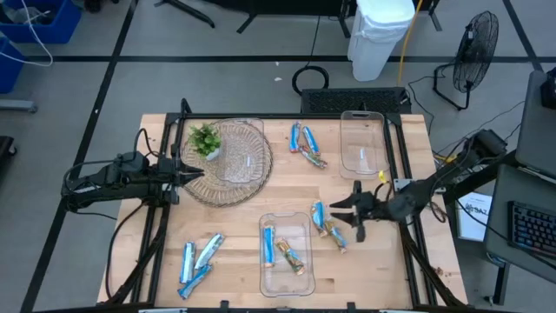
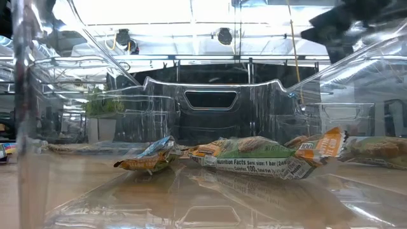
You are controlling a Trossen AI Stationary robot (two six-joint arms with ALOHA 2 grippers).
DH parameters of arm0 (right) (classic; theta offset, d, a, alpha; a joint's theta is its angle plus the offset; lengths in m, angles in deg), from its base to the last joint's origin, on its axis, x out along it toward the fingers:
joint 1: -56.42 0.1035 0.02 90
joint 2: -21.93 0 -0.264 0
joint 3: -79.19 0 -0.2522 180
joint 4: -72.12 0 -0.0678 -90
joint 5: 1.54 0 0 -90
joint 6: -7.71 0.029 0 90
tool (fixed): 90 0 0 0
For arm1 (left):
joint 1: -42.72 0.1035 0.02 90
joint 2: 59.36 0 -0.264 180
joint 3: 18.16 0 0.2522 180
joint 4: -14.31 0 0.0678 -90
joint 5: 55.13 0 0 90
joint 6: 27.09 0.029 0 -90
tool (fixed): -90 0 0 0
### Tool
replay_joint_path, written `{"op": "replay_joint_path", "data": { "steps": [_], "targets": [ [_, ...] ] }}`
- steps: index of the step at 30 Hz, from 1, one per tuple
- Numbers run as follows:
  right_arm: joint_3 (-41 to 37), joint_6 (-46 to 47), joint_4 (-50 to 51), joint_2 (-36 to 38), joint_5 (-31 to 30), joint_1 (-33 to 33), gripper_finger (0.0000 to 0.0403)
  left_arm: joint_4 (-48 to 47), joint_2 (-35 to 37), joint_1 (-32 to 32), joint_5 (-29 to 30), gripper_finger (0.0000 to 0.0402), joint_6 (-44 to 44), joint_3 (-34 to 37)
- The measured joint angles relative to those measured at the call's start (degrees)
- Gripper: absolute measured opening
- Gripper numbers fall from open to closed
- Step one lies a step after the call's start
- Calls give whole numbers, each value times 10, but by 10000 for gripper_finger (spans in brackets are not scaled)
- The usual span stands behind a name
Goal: Pick and place Granola Bars by type
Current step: Put the yellow granola bar into the bottom transparent bin
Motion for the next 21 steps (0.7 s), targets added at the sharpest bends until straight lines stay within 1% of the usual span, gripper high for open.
{"op": "replay_joint_path", "data": {
  "steps": [2, 4, 7, 12, 16, 21],
  "targets": [
    [-44, -11, -68, 17, 30, -12, 111, 0, 0, 0, 0, 47, 0, 0],
    [-81, -14, -115, 30, 56, -25, 111, 0, 0, 0, 0, 47, 0, 0],
    [-118, -14, -149, 42, 92, -47, 110, 0, 0, 0, 0, 47, 0, 0],
    [-146, -17, -154, 57, 133, -96, 109, 0, 0, 0, 0, 47, 0, 0],
    [-156, -43, -148, 78, 188, -147, 106, 0, 0, 0, 0, 47, 0, 0],
    [-156, -56, -90, 128, 238, -225, 102, 0, 0, 0, 0, 47, 0, 0]
  ]
}}
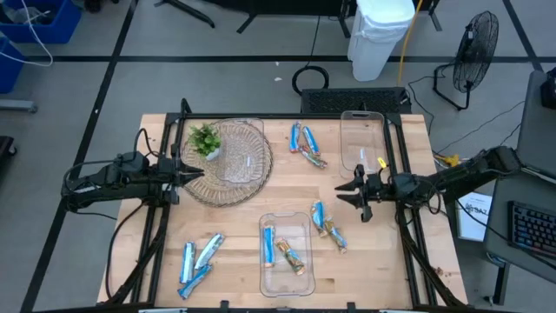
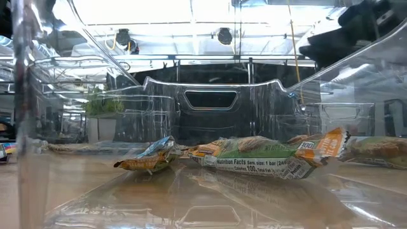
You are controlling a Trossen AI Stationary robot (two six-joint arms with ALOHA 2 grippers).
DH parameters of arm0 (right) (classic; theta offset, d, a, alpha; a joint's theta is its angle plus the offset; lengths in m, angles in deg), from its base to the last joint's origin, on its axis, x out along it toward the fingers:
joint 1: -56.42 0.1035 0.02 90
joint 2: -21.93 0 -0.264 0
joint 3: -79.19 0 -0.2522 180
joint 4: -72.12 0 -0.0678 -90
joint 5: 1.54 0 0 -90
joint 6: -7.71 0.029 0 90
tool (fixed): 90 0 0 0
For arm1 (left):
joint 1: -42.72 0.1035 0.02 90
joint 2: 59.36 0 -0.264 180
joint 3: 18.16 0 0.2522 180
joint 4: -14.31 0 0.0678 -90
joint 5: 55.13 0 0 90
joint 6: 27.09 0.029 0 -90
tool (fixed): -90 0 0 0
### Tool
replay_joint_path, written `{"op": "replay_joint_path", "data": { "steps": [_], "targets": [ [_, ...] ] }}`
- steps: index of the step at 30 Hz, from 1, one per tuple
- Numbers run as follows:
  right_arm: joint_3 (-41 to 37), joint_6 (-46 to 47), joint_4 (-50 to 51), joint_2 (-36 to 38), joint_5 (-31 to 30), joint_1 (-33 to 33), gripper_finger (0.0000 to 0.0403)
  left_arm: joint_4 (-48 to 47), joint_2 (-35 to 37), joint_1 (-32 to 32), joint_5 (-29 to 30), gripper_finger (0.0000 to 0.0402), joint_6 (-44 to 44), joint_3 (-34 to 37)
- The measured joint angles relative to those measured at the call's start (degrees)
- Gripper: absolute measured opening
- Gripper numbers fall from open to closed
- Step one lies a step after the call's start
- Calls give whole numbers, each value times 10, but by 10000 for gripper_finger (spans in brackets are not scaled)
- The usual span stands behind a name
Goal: Pick and place Granola Bars by type
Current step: Put the yellow granola bar into the bottom transparent bin
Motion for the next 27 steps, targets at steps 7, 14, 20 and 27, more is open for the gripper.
{"op": "replay_joint_path", "data": {
  "steps": [7, 14, 20, 27],
  "targets": [
    [36, 103, 237, 60, 43, -80, 102, 0, 0, 0, 0, 47, 0, 0],
    [120, 190, 439, 44, 74, -59, 99, 0, 0, 0, -1, 47, 0, 0],
    [147, 242, 429, 43, 103, -7, 86, 0, 0, 0, -1, 47, 0, 0],
    [162, 183, 293, 34, 37, 115, 61, 0, 0, 0, -1, 47, 0, 0]
  ]
}}
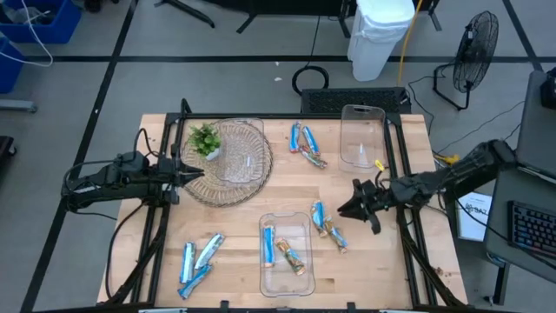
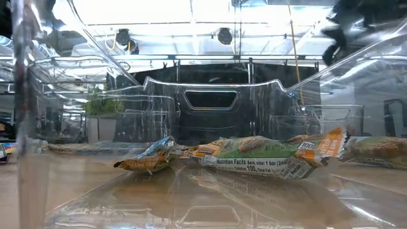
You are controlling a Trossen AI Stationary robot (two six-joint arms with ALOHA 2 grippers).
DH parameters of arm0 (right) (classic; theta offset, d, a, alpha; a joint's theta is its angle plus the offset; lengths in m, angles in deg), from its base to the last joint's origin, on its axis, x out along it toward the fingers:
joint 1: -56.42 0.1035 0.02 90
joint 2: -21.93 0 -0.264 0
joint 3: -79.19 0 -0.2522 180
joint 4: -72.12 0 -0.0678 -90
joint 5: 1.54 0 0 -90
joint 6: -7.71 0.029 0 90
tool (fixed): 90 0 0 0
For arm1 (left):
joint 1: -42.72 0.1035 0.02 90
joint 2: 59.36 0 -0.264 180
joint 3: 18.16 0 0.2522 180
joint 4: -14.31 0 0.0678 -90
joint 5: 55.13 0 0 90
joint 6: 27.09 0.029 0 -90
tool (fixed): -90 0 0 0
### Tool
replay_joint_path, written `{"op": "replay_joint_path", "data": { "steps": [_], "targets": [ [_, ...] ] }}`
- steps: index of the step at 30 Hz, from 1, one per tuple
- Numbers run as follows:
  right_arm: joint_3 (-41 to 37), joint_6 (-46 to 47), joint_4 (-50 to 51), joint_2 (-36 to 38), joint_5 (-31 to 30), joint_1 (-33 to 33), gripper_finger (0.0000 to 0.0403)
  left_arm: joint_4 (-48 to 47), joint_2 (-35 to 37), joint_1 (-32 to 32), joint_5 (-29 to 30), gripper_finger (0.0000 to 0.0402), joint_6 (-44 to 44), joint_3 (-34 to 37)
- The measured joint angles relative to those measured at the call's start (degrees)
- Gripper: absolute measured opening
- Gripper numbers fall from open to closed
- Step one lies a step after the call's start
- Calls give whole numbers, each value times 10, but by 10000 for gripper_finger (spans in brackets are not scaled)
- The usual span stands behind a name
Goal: Pick and place Granola Bars by type
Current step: Put the yellow granola bar into the bottom transparent bin
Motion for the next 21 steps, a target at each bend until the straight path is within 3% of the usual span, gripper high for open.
{"op": "replay_joint_path", "data": {
  "steps": [8, 16, 21],
  "targets": [
    [178, 47, 185, -125, -164, 161, 32, 0, 0, 0, 0, 47, 0, 0],
    [389, 205, 360, -295, -175, 209, 31, 0, 0, 0, 0, 47, 0, 0],
    [460, 381, 485, -372, -123, 210, 31, 0, 0, 0, 0, 47, 0, 0]
  ]
}}
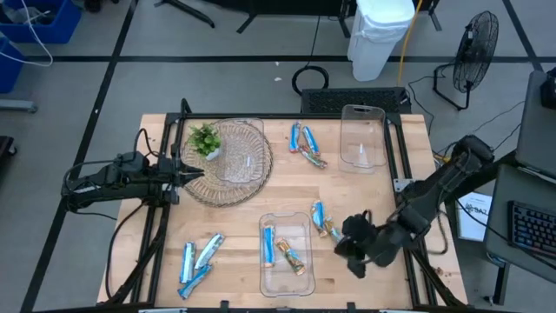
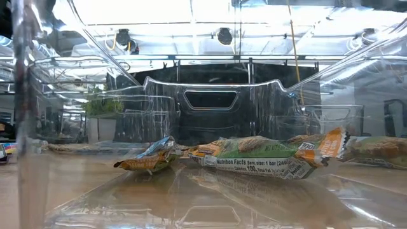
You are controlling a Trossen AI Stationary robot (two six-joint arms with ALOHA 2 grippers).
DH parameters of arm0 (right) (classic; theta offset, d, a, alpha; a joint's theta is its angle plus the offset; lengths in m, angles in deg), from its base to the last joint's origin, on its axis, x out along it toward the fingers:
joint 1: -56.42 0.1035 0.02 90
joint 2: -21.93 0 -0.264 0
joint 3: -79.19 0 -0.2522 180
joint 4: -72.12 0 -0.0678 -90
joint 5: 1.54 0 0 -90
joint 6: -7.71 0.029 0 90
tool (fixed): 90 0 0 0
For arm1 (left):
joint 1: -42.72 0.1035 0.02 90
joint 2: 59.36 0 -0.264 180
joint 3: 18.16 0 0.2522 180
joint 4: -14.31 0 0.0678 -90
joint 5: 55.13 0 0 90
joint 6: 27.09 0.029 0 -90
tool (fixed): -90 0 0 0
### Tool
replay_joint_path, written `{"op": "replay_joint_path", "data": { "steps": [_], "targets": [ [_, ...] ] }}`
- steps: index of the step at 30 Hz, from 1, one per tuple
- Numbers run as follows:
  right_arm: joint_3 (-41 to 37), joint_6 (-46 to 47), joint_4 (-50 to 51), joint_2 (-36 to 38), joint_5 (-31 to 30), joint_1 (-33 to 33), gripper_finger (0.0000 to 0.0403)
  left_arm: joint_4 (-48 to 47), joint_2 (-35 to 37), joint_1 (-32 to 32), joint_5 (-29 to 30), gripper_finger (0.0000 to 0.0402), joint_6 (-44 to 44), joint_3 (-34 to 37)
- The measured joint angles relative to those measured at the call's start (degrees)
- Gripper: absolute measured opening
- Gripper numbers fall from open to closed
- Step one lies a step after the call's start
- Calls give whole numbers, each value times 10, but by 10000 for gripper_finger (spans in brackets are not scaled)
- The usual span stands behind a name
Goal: Pick and place Granola Bars by type
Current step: Put the yellow granola bar into the bottom transparent bin
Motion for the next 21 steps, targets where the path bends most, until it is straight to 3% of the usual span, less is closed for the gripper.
{"op": "replay_joint_path", "data": {
  "steps": [6, 13, 21],
  "targets": [
    [-1, 141, 65, -66, 84, -1, 31, 0, 0, 0, 0, 47, 0, 0],
    [-63, 169, 97, -78, 111, -8, 42, 0, 0, 0, 0, 47, 0, 0],
    [-172, 180, -31, -39, 115, -24, 150, 0, 0, 0, 0, 47, 0, 0]
  ]
}}
